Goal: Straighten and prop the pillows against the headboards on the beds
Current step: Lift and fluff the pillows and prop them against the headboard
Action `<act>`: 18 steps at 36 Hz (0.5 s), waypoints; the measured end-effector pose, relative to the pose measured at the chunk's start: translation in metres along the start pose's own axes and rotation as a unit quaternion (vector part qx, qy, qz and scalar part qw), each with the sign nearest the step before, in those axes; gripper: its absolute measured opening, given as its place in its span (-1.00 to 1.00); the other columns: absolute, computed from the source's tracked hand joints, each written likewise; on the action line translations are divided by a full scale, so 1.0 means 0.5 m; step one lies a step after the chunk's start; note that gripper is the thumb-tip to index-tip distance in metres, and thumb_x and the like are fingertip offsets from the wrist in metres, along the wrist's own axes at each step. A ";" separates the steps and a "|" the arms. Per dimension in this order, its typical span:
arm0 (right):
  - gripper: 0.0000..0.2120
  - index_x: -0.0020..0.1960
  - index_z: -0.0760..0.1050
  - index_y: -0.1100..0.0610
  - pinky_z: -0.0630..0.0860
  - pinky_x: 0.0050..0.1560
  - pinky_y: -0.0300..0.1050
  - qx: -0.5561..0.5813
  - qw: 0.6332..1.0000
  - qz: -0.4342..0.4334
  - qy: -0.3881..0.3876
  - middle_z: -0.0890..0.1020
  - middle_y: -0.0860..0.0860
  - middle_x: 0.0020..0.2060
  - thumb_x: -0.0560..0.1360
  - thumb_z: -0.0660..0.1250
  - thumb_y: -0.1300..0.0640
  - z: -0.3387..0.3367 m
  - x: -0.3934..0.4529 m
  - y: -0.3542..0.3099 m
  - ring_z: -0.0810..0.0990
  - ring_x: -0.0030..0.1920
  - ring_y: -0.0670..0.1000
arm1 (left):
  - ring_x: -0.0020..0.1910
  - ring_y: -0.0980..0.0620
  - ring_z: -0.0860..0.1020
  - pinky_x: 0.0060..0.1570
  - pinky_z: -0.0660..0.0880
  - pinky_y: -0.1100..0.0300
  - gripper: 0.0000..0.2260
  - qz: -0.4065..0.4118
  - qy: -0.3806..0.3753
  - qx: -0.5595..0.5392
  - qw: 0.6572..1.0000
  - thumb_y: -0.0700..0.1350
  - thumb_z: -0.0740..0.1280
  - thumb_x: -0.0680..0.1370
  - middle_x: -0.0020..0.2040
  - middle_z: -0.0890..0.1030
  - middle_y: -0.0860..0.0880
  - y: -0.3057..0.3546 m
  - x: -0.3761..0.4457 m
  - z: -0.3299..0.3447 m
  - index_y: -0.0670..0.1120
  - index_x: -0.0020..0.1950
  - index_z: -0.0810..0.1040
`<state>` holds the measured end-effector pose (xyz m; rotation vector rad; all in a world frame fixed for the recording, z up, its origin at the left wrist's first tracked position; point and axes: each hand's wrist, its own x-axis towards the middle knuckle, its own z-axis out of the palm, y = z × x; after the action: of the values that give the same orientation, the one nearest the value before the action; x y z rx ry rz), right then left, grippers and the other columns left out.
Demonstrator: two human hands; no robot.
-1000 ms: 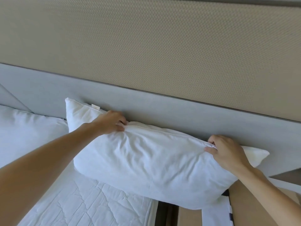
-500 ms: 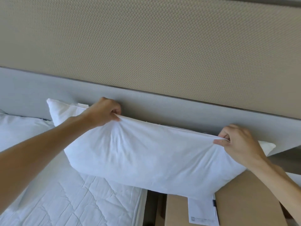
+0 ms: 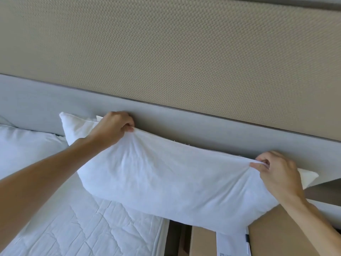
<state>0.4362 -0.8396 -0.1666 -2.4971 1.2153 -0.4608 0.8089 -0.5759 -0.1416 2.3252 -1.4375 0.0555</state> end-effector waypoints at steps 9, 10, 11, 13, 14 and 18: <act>-0.82 -0.24 0.52 0.01 0.39 -0.31 -0.11 -0.003 0.999 -0.001 -0.039 0.53 -0.16 -0.29 0.41 0.53 0.07 0.018 0.012 -0.017 0.51 -0.24 -0.02 | -0.20 0.00 0.53 -0.14 0.46 0.08 -0.92 -0.018 -0.076 -0.008 0.997 -0.12 0.48 0.45 -0.19 0.56 0.05 -0.040 -0.009 0.000 -0.07 -0.18 0.61; -0.81 -0.24 0.52 0.00 0.45 -0.27 -0.09 0.013 0.999 -0.013 -0.043 0.54 -0.15 -0.28 0.40 0.54 0.07 0.020 0.012 -0.017 0.53 -0.23 -0.06 | -0.16 0.03 0.54 -0.09 0.46 0.10 -0.89 -0.019 -0.095 -0.007 0.995 -0.03 0.47 0.45 -0.14 0.57 0.07 -0.045 -0.011 -0.004 -0.04 -0.12 0.62; -0.81 -0.24 0.53 0.00 0.47 -0.22 -0.15 0.034 0.998 -0.029 -0.048 0.55 -0.15 -0.28 0.39 0.54 0.07 0.022 0.012 -0.019 0.53 -0.23 -0.11 | -0.13 0.06 0.54 -0.05 0.45 0.13 -0.80 -0.012 -0.113 0.007 0.994 0.09 0.44 0.43 -0.10 0.58 0.10 -0.051 -0.012 -0.009 0.00 -0.06 0.62; -0.84 -0.21 0.55 0.02 0.45 -0.17 -0.34 0.084 0.992 -0.064 -0.063 0.57 -0.14 -0.26 0.39 0.55 0.08 0.025 0.010 -0.032 0.55 -0.18 -0.13 | -0.09 0.12 0.54 0.01 0.44 0.14 -0.64 0.003 -0.139 0.043 0.989 0.25 0.33 0.36 -0.06 0.58 0.15 -0.063 -0.011 -0.020 0.06 0.00 0.62; -0.84 -0.18 0.57 0.04 0.45 -0.14 -0.35 0.099 0.989 -0.078 -0.074 0.58 -0.14 -0.24 0.39 0.54 0.06 0.028 0.010 -0.042 0.55 -0.13 -0.14 | -0.07 0.12 0.55 0.02 0.44 0.14 -0.63 0.001 -0.150 0.047 0.988 0.25 0.33 0.35 -0.05 0.59 0.15 -0.070 -0.009 -0.025 0.07 0.02 0.62; -0.74 -0.01 0.60 0.05 0.47 -0.04 -0.28 0.097 0.978 -0.132 -0.130 0.59 -0.15 -0.13 0.38 0.54 -0.04 0.062 0.021 -0.091 0.55 -0.07 -0.16 | -0.01 0.02 0.56 -0.06 0.43 0.14 -0.88 -0.022 -0.181 0.069 0.981 -0.06 0.45 0.46 -0.05 0.60 0.07 -0.091 0.000 -0.033 -0.01 -0.02 0.64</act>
<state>0.4868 -0.8171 -0.1735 -2.4625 0.7106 -0.2865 0.8512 -0.5521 -0.1408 2.5784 -1.5923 -0.3057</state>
